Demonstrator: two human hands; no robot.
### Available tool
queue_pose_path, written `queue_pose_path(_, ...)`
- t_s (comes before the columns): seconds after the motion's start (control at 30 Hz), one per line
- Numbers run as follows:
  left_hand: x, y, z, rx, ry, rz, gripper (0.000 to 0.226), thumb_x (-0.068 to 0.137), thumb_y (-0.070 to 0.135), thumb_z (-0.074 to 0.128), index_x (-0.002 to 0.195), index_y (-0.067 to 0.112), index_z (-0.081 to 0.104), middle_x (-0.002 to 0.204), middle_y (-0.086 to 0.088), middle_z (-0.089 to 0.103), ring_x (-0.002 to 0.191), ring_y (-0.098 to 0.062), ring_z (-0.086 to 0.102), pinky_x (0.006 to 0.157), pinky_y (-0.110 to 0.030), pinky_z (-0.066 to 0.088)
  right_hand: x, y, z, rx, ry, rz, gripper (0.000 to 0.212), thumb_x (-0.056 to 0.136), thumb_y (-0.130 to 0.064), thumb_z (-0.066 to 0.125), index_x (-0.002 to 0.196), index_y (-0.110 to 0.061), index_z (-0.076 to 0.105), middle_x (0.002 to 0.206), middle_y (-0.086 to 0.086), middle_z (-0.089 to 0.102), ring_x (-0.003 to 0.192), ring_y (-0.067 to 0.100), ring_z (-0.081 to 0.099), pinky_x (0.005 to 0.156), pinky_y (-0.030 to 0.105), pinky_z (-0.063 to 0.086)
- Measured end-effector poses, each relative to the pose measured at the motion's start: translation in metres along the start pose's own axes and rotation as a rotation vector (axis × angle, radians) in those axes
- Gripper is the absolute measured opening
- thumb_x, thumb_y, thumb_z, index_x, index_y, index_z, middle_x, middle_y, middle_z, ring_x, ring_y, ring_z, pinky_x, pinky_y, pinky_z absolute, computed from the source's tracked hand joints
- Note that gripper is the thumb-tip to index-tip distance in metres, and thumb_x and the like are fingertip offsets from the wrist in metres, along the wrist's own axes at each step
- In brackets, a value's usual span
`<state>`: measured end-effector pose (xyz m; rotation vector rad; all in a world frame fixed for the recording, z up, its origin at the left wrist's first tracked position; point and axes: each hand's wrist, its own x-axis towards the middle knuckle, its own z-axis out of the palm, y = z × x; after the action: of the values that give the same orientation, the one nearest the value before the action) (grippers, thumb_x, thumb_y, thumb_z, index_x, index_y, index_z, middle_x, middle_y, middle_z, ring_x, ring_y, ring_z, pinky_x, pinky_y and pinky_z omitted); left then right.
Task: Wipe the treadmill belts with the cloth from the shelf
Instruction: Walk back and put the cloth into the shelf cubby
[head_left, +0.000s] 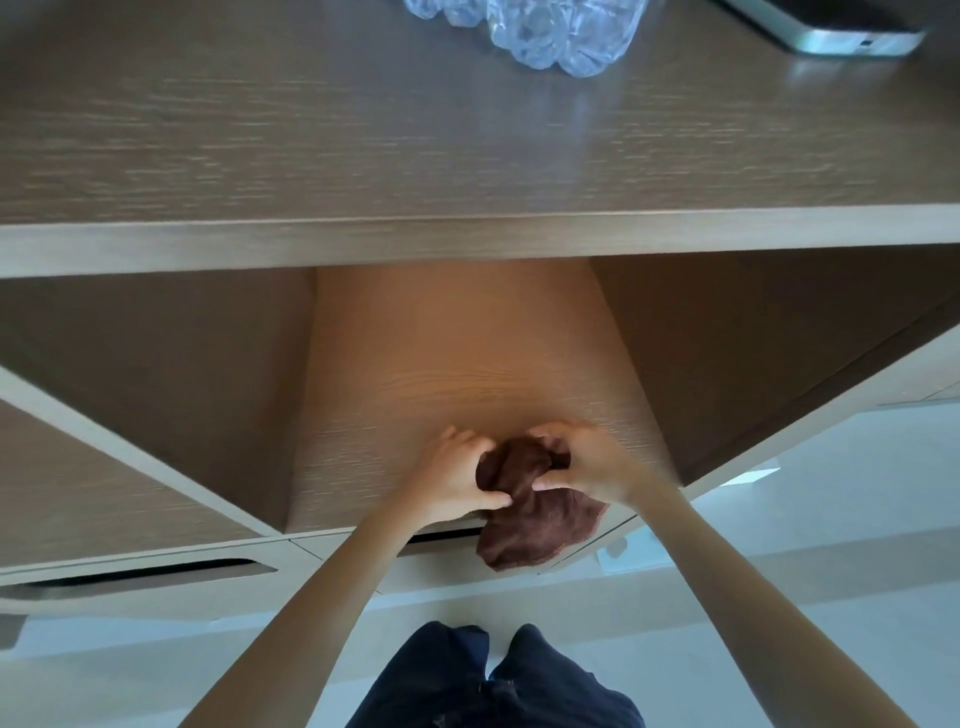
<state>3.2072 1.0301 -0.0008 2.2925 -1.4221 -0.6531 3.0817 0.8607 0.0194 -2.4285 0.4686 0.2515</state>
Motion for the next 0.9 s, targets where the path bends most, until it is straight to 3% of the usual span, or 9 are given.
queue_pose_path(0.1,-0.003,-0.003,0.000,-0.133,0.083,-0.005,0.037,0.072,0.039,0.076,0.097,0.019,0.057,0.092,0.005,0.051,0.092,-0.018,0.046,0.079,-0.030,0.037,0.003,0.001,-0.002,0.023,-0.009,-0.044,0.049,0.071,-0.027,0.083,0.115,-0.022,0.063,0.106,-0.003,0.059,0.097,0.011,0.053,0.087,0.030,0.042)
queue_pose_path(0.27,-0.007,0.005,-0.007,-0.242,0.109,0.052,0.028,0.079,0.018,0.072,0.103,0.016,0.059,0.097,0.004,0.052,0.088,-0.011,0.048,0.072,-0.022,0.032,-0.002,-0.005,-0.019,0.113,-0.122,-0.079,0.048,0.069,-0.022,0.085,0.105,-0.026,0.054,0.129,-0.008,0.051,0.119,0.009,0.043,0.100,0.026,0.033)
queue_pose_path(0.37,-0.007,0.007,-0.015,-0.252,0.141,0.096,0.026,0.080,0.013,0.070,0.103,0.016,0.059,0.100,0.002,0.059,0.092,-0.012,0.052,0.079,-0.024,0.038,-0.004,-0.001,-0.028,0.282,-0.220,-0.019,0.048,0.069,-0.026,0.085,0.102,-0.037,0.052,0.120,-0.010,0.059,0.120,0.005,0.050,0.103,0.026,0.036)
queue_pose_path(0.47,-0.011,0.004,-0.027,-0.244,0.172,0.104,0.024,0.079,0.012,0.070,0.098,0.020,0.059,0.092,0.009,0.065,0.082,-0.006,0.057,0.072,-0.020,0.040,-0.007,0.001,-0.034,0.350,-0.163,-0.014,0.036,0.077,-0.020,0.080,0.098,-0.035,0.055,0.108,-0.008,0.064,0.109,0.001,0.057,0.100,0.021,0.037)
queue_pose_path(0.6,-0.013,-0.001,-0.044,-0.255,0.138,0.084,0.030,0.074,0.019,0.076,0.094,0.032,0.058,0.088,0.019,0.064,0.080,-0.001,0.058,0.073,-0.025,0.045,-0.008,-0.006,-0.046,0.226,0.031,-0.125,0.033,0.076,-0.009,0.079,0.091,-0.030,0.058,0.089,-0.014,0.064,0.083,-0.012,0.057,0.082,0.006,0.040)
queue_pose_path(0.7,-0.012,0.004,-0.060,-0.389,0.064,0.038,0.035,0.070,0.016,0.081,0.093,0.032,0.060,0.095,0.016,0.066,0.087,-0.002,0.060,0.080,-0.019,0.043,-0.008,-0.008,-0.054,0.104,0.158,-0.178,0.031,0.075,-0.016,0.081,0.094,-0.031,0.062,0.086,-0.023,0.062,0.082,-0.008,0.059,0.081,0.015,0.045)
queue_pose_path(0.8,-0.013,0.008,-0.077,-0.543,0.029,0.010,0.037,0.070,0.009,0.081,0.093,0.030,0.061,0.097,0.010,0.067,0.086,-0.007,0.064,0.079,-0.016,0.048,-0.013,-0.009,-0.063,0.060,0.236,-0.194,0.027,0.074,-0.020,0.082,0.096,-0.025,0.068,0.084,-0.020,0.064,0.080,-0.003,0.061,0.077,0.023,0.048)
queue_pose_path(0.9,-0.015,0.010,-0.092,-0.610,-0.072,0.005,0.031,0.076,0.004,0.075,0.097,0.021,0.060,0.096,0.006,0.068,0.085,-0.007,0.066,0.076,-0.015,0.049,-0.024,-0.018,-0.075,0.143,0.090,-0.180,0.021,0.075,-0.018,0.081,0.089,-0.026,0.069,0.083,-0.010,0.070,0.077,0.002,0.064,0.073,0.020,0.048)
